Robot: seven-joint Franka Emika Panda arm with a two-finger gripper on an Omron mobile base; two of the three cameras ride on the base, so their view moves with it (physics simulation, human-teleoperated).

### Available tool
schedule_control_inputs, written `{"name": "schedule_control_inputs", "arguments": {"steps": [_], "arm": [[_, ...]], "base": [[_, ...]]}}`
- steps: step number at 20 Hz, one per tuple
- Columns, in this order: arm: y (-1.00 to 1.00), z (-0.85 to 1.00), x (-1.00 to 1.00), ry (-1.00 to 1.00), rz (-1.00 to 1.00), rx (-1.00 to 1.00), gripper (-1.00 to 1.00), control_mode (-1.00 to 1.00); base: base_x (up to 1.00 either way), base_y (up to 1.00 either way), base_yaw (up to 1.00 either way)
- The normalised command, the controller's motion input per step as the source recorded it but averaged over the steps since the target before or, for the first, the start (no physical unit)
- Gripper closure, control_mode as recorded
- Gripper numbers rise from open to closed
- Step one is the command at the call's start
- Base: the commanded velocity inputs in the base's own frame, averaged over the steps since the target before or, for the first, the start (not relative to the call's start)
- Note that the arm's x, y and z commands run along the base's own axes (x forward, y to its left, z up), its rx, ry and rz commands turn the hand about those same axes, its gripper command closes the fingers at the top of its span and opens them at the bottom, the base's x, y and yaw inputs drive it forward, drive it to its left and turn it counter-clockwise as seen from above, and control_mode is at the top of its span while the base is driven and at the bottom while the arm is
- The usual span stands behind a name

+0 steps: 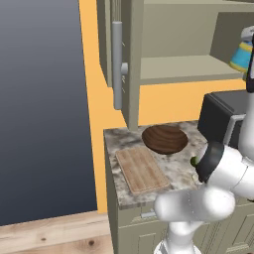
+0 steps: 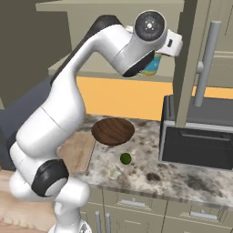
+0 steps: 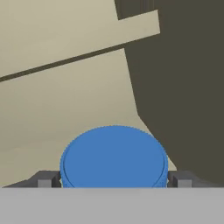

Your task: Open the cabinet. Place the bowl and condiment on the counter. Then place the lime and garlic on the cutting board.

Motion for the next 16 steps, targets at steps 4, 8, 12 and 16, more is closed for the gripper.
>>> {"name": "schedule_control_inputs", "arguments": {"steps": [4,8,12,16], "arm": [[0.0,0.0,-1.0,-0.1,0.01,0.0,1.0,-1.0],[0.0,0.0,-1.0,-0.05,0.01,0.0,1.0,-1.0],[0.03,-0.16,-0.9,-0.01,0.0,0.0,1.0,-1.0],[0.28,-0.38,-0.47,0.01,0.0,-0.03,1.0,-1.0]], "base": [[0.0,0.0,0.0],[0.0,0.0,0.0],[0.0,0.0,0.0],[0.0,0.0,0.0]]}}
